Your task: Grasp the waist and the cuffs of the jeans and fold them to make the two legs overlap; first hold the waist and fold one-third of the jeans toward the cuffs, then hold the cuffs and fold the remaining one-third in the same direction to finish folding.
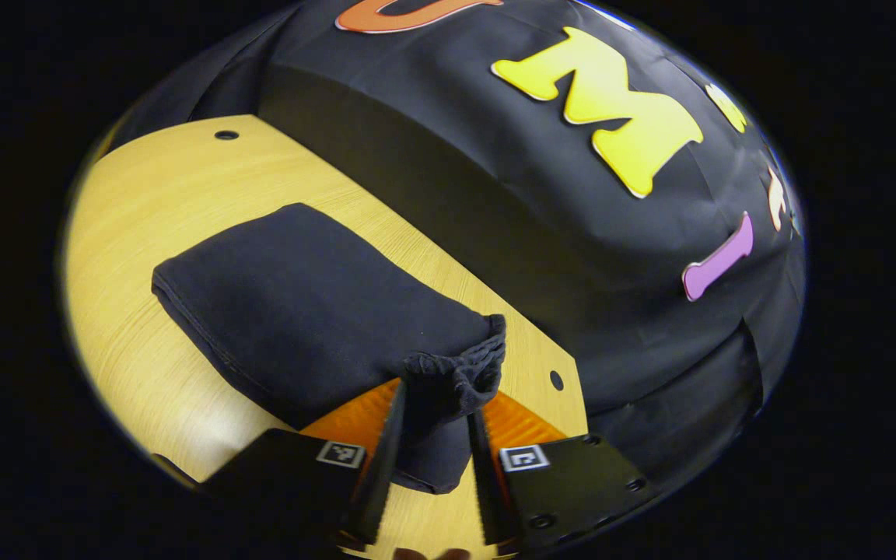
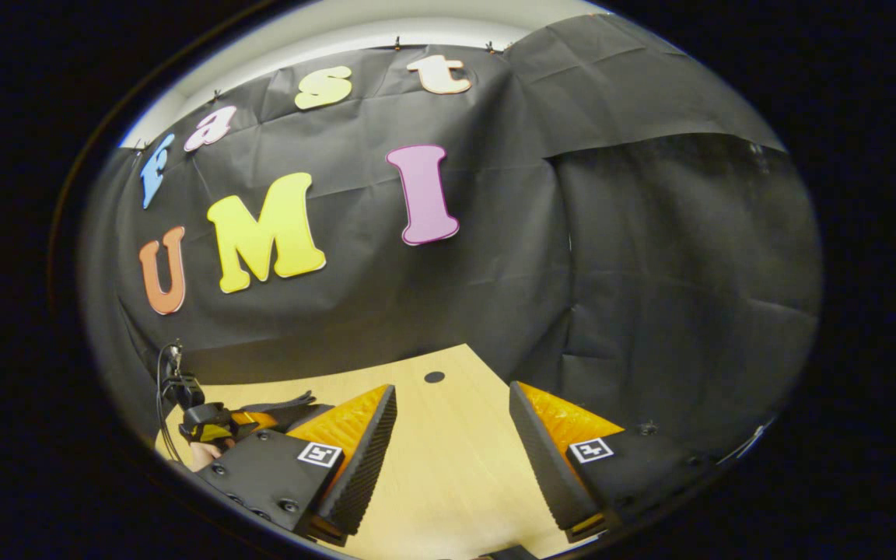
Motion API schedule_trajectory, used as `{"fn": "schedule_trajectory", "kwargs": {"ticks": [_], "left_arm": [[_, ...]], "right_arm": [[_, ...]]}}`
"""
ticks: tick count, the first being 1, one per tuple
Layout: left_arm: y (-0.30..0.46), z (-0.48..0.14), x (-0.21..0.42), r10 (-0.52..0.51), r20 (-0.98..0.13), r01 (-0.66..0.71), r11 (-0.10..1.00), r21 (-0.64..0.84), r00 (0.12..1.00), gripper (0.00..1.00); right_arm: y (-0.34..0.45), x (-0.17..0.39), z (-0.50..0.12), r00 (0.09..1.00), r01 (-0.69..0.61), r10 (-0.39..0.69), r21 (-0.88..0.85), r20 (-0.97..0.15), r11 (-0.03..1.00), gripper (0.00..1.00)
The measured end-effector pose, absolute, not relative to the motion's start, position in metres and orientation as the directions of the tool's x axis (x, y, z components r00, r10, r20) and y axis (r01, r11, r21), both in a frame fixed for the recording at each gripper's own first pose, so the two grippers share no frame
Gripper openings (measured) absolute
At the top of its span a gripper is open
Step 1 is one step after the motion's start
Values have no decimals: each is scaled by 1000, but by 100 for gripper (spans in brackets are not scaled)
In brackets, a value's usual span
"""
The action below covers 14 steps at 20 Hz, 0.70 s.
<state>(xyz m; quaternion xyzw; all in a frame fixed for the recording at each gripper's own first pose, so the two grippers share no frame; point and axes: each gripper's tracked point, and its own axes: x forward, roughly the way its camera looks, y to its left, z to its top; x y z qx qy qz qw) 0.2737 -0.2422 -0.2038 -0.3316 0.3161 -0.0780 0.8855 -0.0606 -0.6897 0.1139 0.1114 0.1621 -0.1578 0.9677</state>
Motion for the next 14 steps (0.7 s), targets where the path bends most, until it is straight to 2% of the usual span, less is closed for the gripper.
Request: {"fn": "schedule_trajectory", "kwargs": {"ticks": [1, 3, 5, 7, 8, 9, 10, 11, 12, 13, 14], "left_arm": [[-242, -202, 271, -338, -505, -48, 794, -606, 794, 46], [-244, -198, 269, -329, -496, 4, 837, -548, 804, 83], [-238, -185, 269, -297, -468, 52, 882, -468, 832, 83], [-234, -159, 272, -278, -401, 128, 923, -363, 873, 83], [-234, -147, 269, -284, -362, 171, 934, -314, 888, 87], [-232, -135, 269, -289, -333, 201, 940, -274, 898, 90], [-231, -123, 268, -293, -307, 222, 944, -246, 905, 99], [-226, -114, 267, -294, -280, 235, 945, -227, 914, 99], [-218, -102, 265, -289, -258, 238, 948, -211, 922, 99], [-211, -91, 261, -286, -236, 242, 950, -199, 929, 99], [-202, -78, 256, -284, -213, 248, 951, -183, 935, 99]], "right_arm": [[-688, -61, 113, 898, 340, -268, 167, -348, 925, 90], [-686, -61, 113, 900, 337, -266, 164, -346, 927, 90], [-681, -62, 112, 902, 330, -262, 159, -343, 930, 90], [-675, -61, 110, 904, 322, -254, 158, -344, 934, 84], [-672, -59, 111, 905, 316, -247, 158, -345, 936, 90], [-667, -58, 111, 908, 309, -241, 159, -342, 938, 90], [-662, -55, 113, 912, 300, -233, 161, -339, 940, 90], [-655, -53, 114, 916, 288, -223, 160, -334, 944, 84], [-649, -50, 115, 920, 276, -214, 157, -328, 948, 96], [-642, -48, 116, 924, 262, -202, 155, -324, 952, 90], [-635, -45, 118, 929, 250, -192, 155, -316, 956, 90]]}}
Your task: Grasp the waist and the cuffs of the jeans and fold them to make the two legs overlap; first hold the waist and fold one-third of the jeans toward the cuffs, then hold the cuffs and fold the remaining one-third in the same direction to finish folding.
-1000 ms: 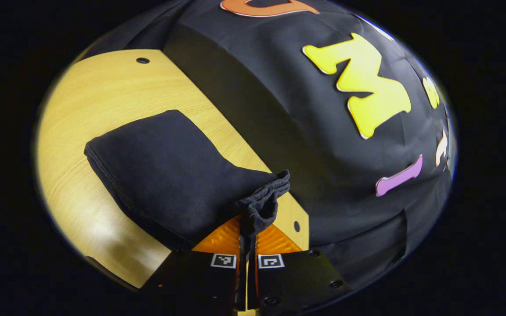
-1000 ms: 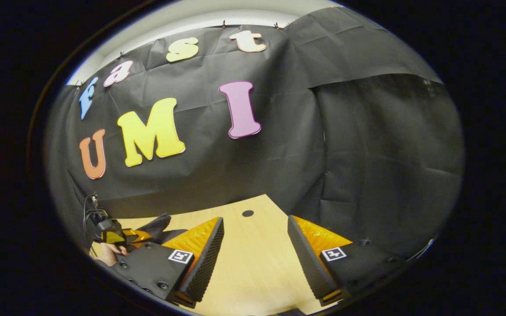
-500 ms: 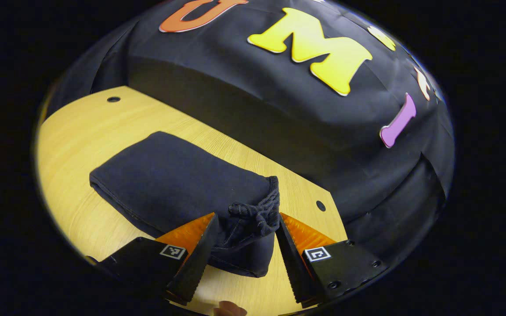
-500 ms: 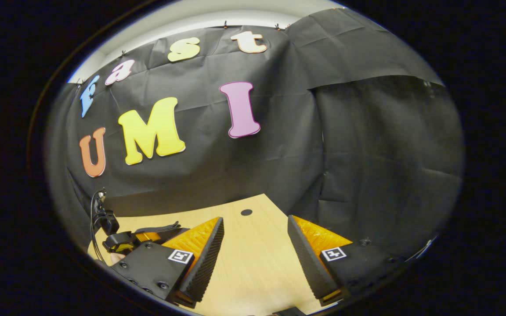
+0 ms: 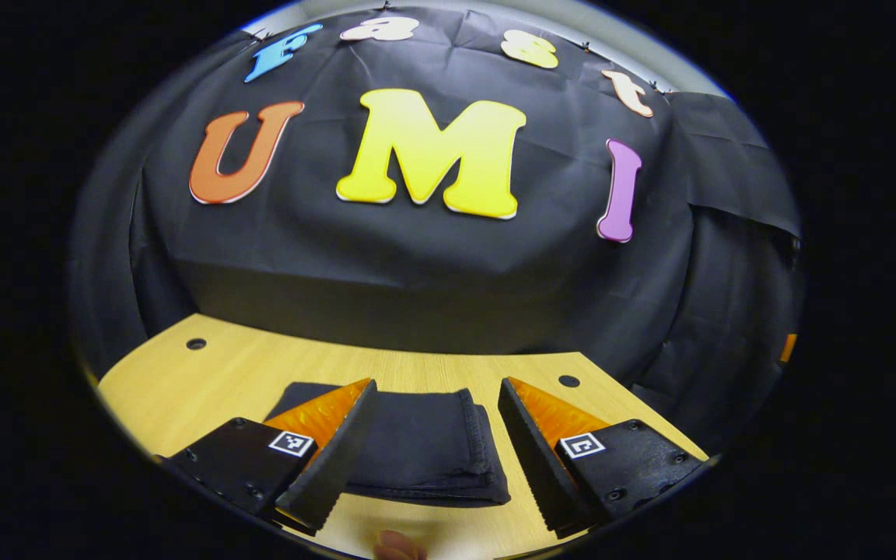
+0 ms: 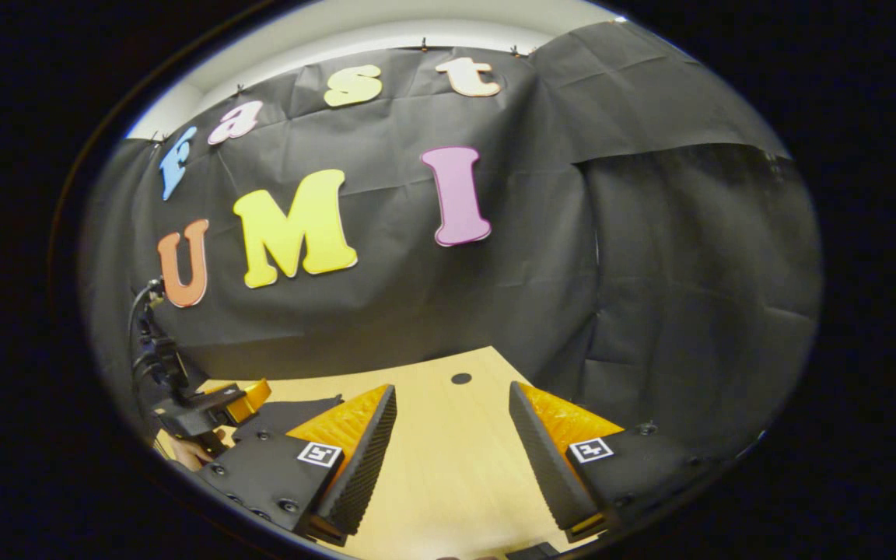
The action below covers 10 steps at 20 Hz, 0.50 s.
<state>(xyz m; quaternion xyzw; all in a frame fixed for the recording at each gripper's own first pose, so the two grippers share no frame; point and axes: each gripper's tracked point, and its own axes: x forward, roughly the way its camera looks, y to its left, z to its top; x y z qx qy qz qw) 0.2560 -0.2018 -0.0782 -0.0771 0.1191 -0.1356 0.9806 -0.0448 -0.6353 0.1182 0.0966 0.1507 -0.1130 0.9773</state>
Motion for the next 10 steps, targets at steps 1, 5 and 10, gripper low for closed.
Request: {"fn": "schedule_trajectory", "kwargs": {"ticks": [1, 5, 10], "left_arm": [[-193, -67, 253, -279, -195, 250, 955, -161, 940, 99], [-146, -30, 240, -242, -126, 231, 968, -98, 962, 99], [-80, -7, 216, -169, -97, 161, 983, -87, 981, 98]], "right_arm": [[-629, -42, 119, 933, 236, -178, 157, -312, 959, 90], [-601, -29, 123, 948, 181, -127, 167, -292, 969, 91], [-555, -5, 131, 966, 96, -50, 172, -255, 980, 93]]}}
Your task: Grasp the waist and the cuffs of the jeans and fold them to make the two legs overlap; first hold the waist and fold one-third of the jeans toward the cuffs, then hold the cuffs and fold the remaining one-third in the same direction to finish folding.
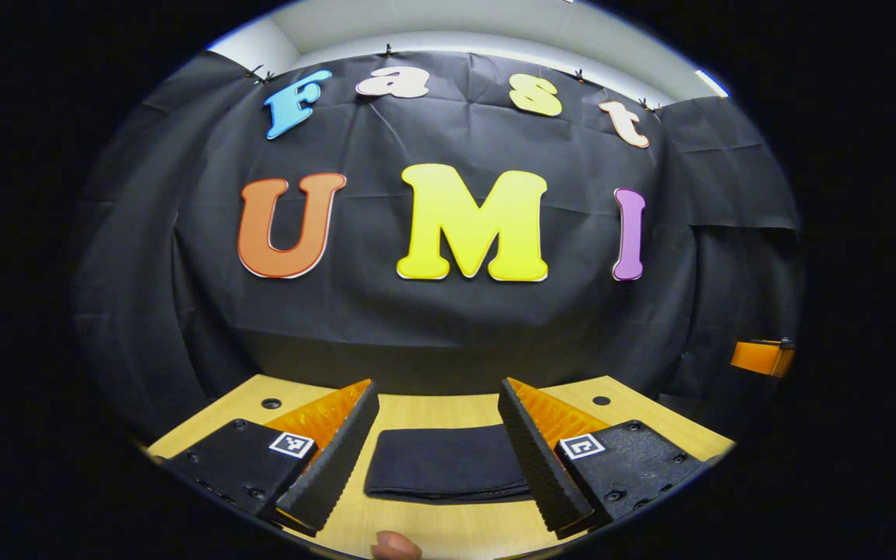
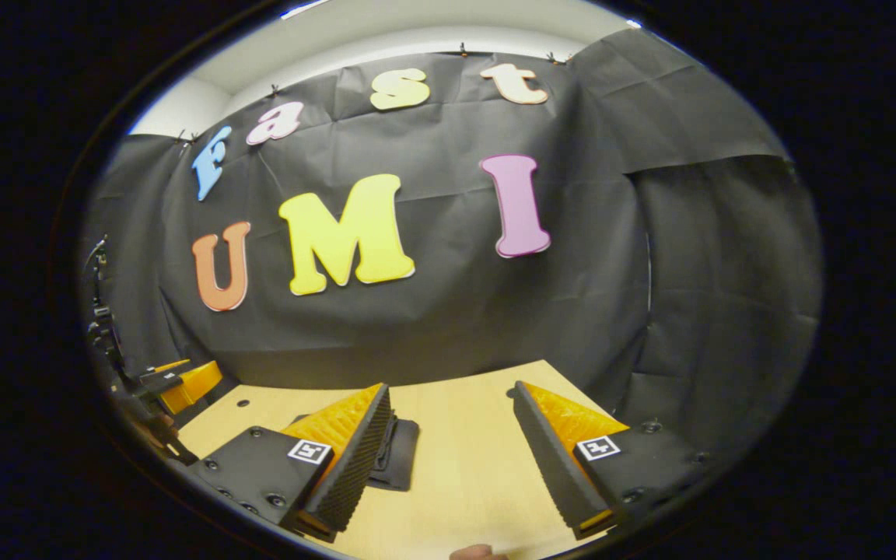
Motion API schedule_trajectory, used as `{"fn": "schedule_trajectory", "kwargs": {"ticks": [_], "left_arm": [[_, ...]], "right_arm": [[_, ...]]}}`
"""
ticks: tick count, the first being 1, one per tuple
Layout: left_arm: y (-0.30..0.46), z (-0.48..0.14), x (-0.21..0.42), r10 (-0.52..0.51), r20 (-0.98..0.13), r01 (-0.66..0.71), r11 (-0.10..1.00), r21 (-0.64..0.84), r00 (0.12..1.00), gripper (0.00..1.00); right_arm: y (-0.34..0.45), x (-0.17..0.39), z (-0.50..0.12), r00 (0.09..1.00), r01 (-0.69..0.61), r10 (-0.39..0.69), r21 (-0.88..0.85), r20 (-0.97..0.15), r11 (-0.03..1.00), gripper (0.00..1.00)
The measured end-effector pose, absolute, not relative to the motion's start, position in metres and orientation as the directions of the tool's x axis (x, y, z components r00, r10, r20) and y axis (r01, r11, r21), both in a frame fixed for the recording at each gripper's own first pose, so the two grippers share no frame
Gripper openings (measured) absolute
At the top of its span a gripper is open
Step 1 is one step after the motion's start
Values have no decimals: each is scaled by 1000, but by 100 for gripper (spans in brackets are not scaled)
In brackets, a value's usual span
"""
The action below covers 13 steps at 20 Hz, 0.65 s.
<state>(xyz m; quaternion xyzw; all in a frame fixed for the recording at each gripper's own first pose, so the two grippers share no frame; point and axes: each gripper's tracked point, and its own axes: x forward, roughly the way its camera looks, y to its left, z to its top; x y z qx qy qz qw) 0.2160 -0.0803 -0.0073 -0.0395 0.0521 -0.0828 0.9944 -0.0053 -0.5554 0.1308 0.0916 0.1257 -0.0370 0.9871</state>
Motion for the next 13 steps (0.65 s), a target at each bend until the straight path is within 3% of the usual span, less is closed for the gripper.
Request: {"fn": "schedule_trajectory", "kwargs": {"ticks": [8, 9, 13], "left_arm": [[-12, -5, 177, -90, -128, 78, 993, -93, 988, 99], [-8, -4, 172, -84, -127, 72, 993, -92, 988, 99], [-1, -2, 156, -73, -119, 64, 995, -79, 990, 99]], "right_arm": [[-476, 11, 148, 979, -58, 75, 91, -190, 994, 93], [-469, 10, 150, 979, -72, 86, 81, -185, 994, 98], [-456, 3, 156, 983, -78, 86, 60, -162, 995, 98]]}}
